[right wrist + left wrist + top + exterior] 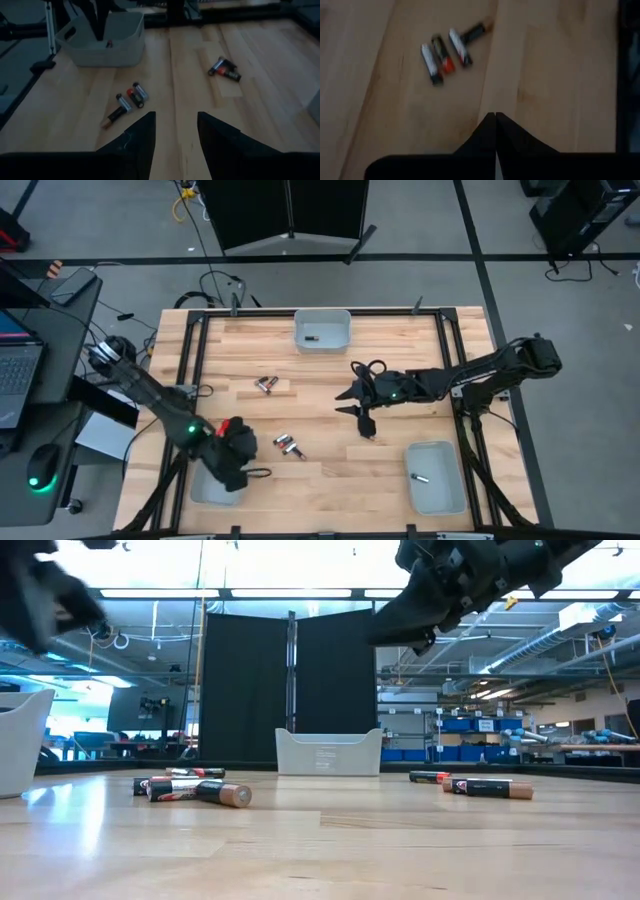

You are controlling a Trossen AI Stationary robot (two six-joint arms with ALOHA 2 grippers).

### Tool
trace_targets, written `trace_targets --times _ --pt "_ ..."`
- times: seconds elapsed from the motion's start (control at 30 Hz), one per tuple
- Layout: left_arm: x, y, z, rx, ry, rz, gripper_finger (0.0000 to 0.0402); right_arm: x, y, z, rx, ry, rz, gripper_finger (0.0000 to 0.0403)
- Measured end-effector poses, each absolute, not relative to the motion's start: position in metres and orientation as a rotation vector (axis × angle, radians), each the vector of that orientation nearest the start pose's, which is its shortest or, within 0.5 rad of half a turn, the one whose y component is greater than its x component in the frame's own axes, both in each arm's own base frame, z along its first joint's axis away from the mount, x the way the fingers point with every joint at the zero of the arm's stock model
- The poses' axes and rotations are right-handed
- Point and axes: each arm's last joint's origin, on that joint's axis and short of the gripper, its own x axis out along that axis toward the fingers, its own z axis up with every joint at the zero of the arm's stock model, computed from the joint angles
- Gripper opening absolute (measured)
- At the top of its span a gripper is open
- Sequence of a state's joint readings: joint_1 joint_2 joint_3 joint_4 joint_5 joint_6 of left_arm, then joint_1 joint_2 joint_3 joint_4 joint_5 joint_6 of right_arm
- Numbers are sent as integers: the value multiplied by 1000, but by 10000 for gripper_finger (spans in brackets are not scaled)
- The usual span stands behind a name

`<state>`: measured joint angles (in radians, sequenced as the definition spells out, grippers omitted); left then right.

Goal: Sort batteries
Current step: Put the silver battery into the bottom right gray bin

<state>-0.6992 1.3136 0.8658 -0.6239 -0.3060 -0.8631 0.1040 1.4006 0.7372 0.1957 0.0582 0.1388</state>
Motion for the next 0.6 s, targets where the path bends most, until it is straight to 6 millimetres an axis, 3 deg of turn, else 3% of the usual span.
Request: trace_targets --times 0.33,0.6 --pt "223 -111 222 -321 1001 160 14 272 48 228 96 500 26 156" --pt "239 -93 217 -327 1005 158 65 271 48 229 90 504 15 156"
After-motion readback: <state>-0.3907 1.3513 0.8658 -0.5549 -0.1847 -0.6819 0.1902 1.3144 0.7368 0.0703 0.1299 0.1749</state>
